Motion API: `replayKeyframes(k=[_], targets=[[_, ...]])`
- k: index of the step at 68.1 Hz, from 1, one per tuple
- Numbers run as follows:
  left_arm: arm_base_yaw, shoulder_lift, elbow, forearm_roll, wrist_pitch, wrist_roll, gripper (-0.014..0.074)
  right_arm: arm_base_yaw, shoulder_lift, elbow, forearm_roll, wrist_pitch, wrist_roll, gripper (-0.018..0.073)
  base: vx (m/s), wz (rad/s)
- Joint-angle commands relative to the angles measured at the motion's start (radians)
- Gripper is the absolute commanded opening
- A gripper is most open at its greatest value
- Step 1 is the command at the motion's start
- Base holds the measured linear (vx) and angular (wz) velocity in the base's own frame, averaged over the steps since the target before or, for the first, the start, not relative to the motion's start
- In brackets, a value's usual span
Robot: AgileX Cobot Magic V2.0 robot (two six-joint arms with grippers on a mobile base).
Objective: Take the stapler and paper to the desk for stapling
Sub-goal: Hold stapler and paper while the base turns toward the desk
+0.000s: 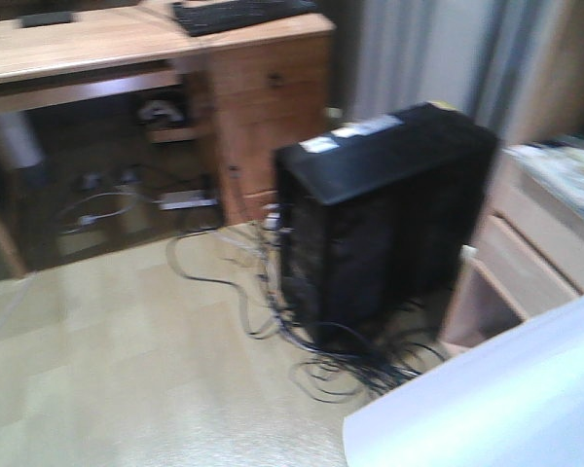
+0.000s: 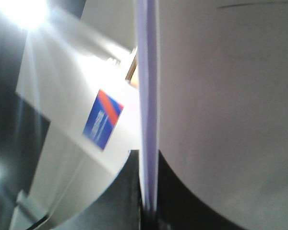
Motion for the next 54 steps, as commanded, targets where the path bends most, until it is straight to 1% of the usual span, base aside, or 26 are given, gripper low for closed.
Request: replayKeyframes(k=[1, 11, 22, 54], targets=[[-0.004, 0.013, -0.028, -0.012, -0.116, -0.005, -0.0006, 0.001, 0.012, 0.004, 0.0, -0.058, -0.015, -0.0002, 0.11, 0.76], [-0.004, 0.013, -0.028, -0.012, -0.116, -0.005, -0.0006, 0.001, 0.012, 0.004, 0.0, -0.058, -0.015, -0.0002, 0.11, 0.69], [-0.004, 0.013, -0.028, -0.012, -0.116, -0.005, -0.0006, 0.001, 0.012, 0.004, 0.0, -0.058, -0.015, -0.0002, 0.11, 0.5], [-0.004, 0.013, -0.028, -0.012, -0.116, -0.005, -0.0006, 0.001, 0.012, 0.004, 0.0, -0.058, -0.015, -0.0002, 0.13, 0.31]])
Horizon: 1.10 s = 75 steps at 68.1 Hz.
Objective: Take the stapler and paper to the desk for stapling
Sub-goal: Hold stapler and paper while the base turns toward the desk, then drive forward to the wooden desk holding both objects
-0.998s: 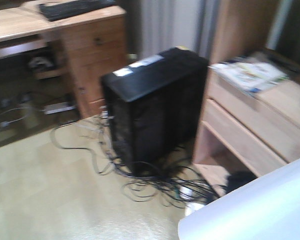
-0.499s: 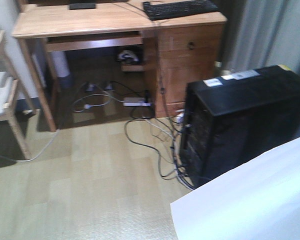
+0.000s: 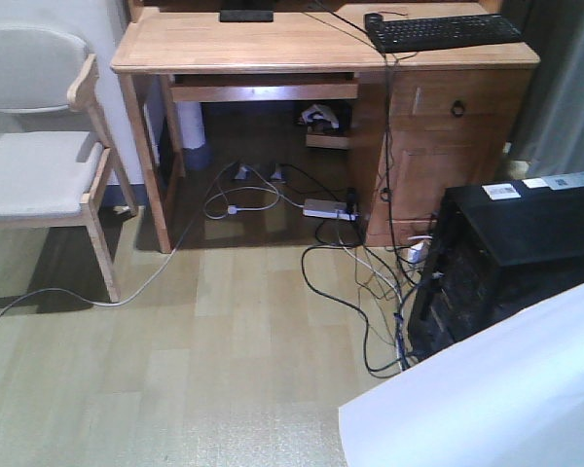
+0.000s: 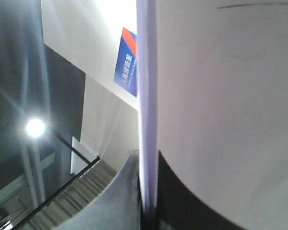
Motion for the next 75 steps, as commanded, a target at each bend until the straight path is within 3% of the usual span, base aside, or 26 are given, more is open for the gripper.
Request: replayKeyframes(k=[1, 75], targets=[[-0.004, 0.013, -0.028, -0.012, -0.116, -0.005, -0.0006, 0.001, 0.012, 0.004, 0.0, -0.058, -0.015, -0.0002, 0.14, 0.22], [-0.004, 0.013, -0.028, -0.012, -0.116, -0.005, -0.0006, 0.001, 0.012, 0.004, 0.0, -0.058, -0.015, -0.0002, 0.18, 0.04]])
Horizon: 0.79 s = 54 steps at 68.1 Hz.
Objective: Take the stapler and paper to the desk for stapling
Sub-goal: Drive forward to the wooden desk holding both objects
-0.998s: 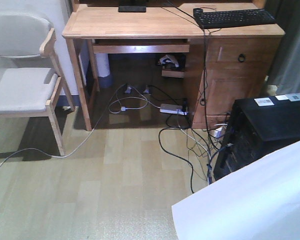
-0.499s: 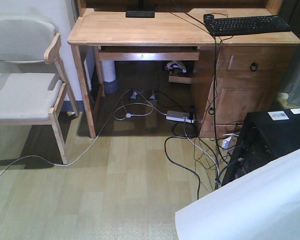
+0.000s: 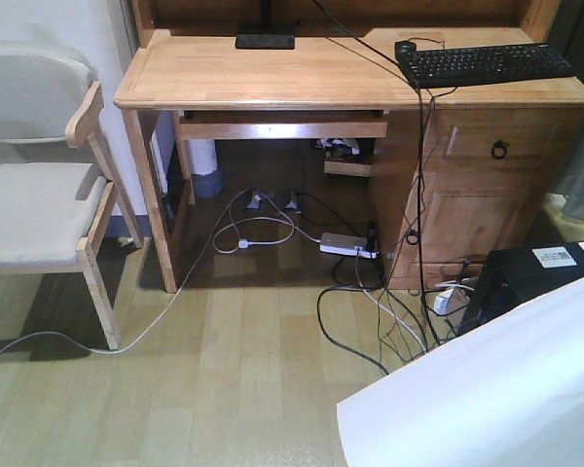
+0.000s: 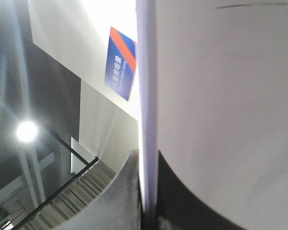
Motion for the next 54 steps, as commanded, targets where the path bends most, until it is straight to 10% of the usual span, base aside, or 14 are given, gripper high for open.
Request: replayKeyframes(k=[1, 54], targets=[[-0.004, 0.013, -0.028, -0.012, -0.116, -0.005, -0.0006, 0.001, 0.012, 0.004, 0.0, -0.059, -0.015, -0.0002, 0.22, -0.03], [-0.004, 0.013, -0.028, -0.012, -0.116, -0.005, -0.0006, 0.001, 0.012, 0.004, 0.0, -0.059, -0.015, -0.0002, 0.2, 0.02]])
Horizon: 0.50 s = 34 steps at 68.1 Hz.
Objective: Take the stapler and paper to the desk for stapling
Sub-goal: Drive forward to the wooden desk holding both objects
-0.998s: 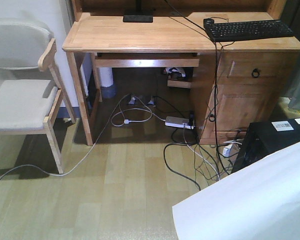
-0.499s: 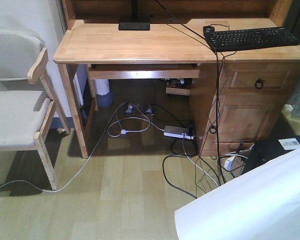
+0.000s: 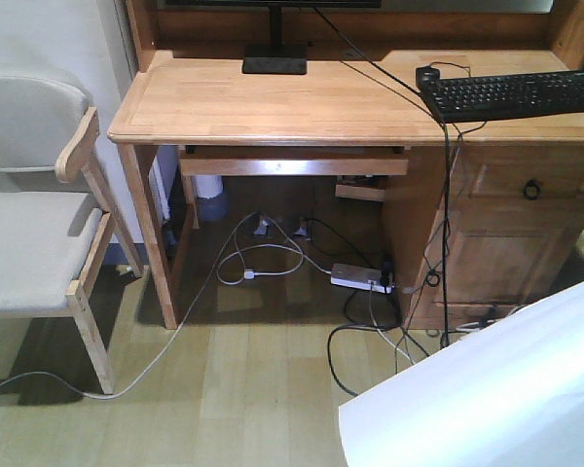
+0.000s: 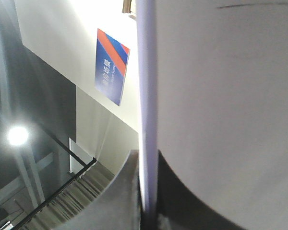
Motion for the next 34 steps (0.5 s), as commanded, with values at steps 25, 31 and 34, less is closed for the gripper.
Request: replayKeyframes(k=[25, 31, 34], targets=[[-0.004, 0.013, -0.028, -0.012, -0.116, -0.005, -0.0006, 0.001, 0.012, 0.004, 0.0, -0.059, -0.015, -0.0002, 0.16, 0.06], [-0.004, 0.013, -0.028, -0.012, -0.116, -0.005, -0.0006, 0.001, 0.012, 0.004, 0.0, -0.059, -0.015, -0.0002, 0.14, 0.04], [-0.004, 0.013, -0.028, -0.012, -0.116, -0.005, -0.0006, 0.001, 0.012, 0.004, 0.0, -0.059, -0.015, -0.0002, 0.14, 0.04]])
